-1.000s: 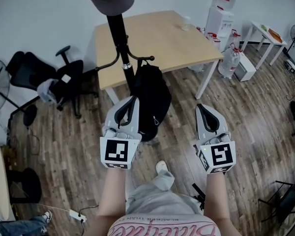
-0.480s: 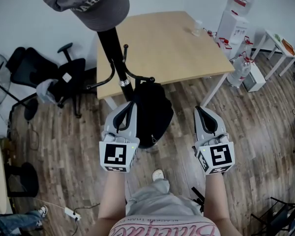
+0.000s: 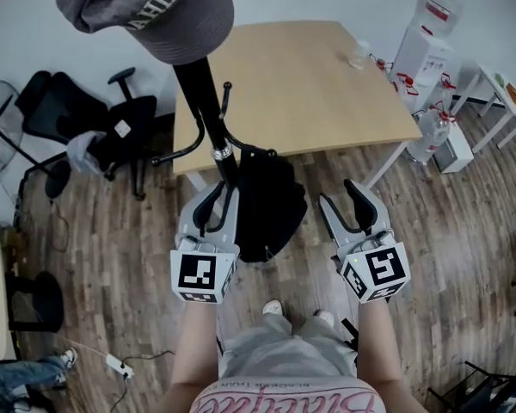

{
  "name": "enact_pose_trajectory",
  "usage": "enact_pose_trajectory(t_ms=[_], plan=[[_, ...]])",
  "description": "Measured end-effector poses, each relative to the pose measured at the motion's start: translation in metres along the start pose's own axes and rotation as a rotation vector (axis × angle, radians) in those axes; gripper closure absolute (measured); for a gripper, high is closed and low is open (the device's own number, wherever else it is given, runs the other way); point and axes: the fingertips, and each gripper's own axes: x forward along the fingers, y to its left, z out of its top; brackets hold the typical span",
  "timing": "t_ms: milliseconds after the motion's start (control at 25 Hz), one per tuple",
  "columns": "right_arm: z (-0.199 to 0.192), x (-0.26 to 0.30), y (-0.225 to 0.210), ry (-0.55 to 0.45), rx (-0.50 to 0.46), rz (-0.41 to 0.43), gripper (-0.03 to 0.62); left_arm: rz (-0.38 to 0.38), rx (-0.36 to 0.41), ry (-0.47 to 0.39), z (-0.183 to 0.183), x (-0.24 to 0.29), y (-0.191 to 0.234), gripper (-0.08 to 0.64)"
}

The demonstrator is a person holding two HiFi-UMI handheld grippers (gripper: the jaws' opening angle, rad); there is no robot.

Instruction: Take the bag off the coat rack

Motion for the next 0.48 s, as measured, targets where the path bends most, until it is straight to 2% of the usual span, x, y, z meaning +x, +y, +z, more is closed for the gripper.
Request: enact_pose_trajectory(t_ms=[160, 280, 480], plan=[[-0.007, 0.011, 0.005, 0.012, 0.004, 0.076, 0.310, 0.025, -0.025, 0.007, -0.003, -0.001, 0.000, 0.395], [-0.010, 0.022, 0.003, 0.016, 0.004, 0.122, 0.238, 0.066, -0.042, 0.017, -0.004, 0.000, 0.004, 0.293], [-0.016, 0.039, -0.002, 0.028, -0.023, 0.229, 0.216, 0.165, -0.062, 0.034, -0.007, 0.002, 0.007, 0.196]])
